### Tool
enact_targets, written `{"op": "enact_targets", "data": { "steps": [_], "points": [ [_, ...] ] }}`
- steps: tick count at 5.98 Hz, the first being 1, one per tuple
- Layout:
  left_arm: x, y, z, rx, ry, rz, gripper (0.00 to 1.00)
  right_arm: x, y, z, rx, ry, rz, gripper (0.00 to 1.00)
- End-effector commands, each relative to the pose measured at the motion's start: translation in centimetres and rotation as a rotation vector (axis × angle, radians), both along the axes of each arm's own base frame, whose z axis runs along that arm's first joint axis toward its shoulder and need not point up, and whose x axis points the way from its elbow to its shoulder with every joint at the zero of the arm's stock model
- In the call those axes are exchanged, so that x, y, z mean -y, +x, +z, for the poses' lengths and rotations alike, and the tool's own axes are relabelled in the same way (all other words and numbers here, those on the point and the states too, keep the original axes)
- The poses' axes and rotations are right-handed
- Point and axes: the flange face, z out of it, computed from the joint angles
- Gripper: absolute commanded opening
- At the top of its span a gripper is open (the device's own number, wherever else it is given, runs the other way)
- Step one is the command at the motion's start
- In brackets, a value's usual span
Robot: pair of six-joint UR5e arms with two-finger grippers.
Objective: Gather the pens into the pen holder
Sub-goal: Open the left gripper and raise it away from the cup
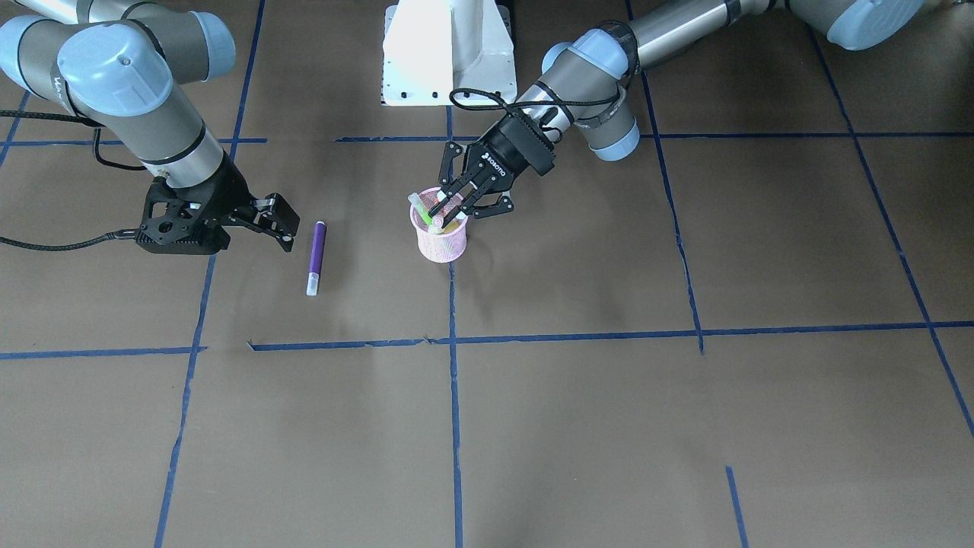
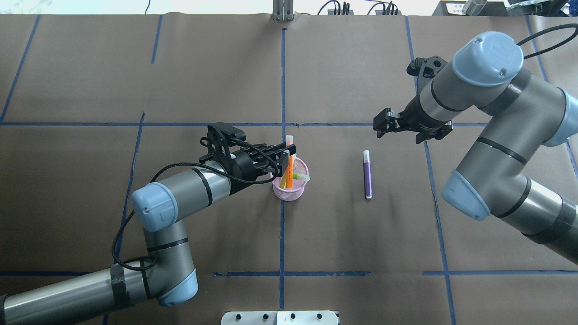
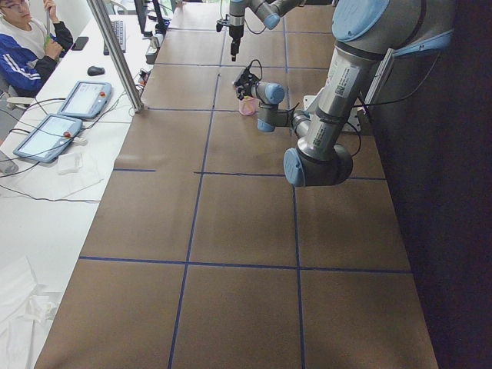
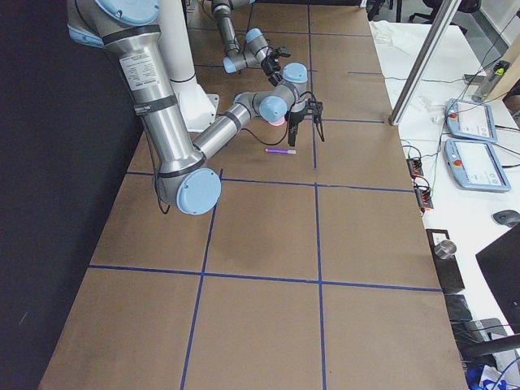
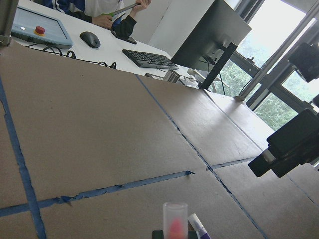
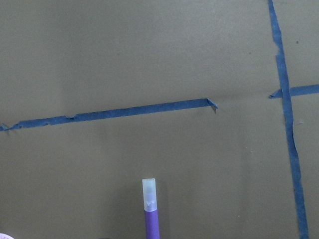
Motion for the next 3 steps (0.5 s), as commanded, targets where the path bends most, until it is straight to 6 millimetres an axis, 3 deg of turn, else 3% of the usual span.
{"op": "enact_targets", "data": {
  "steps": [1, 3],
  "points": [
    [-0.06, -0.04, -0.15, -0.008, 0.002, 0.004, 0.99, -0.01, -0.01, -0.02, 0.001, 0.0, -0.001, 1.0],
    [0.03, -0.58, -0.73, -0.025, 0.003, 0.002, 1.0, -0.03, -0.01, -0.02, 0.002, -0.001, -0.002, 1.0]
  ]
}}
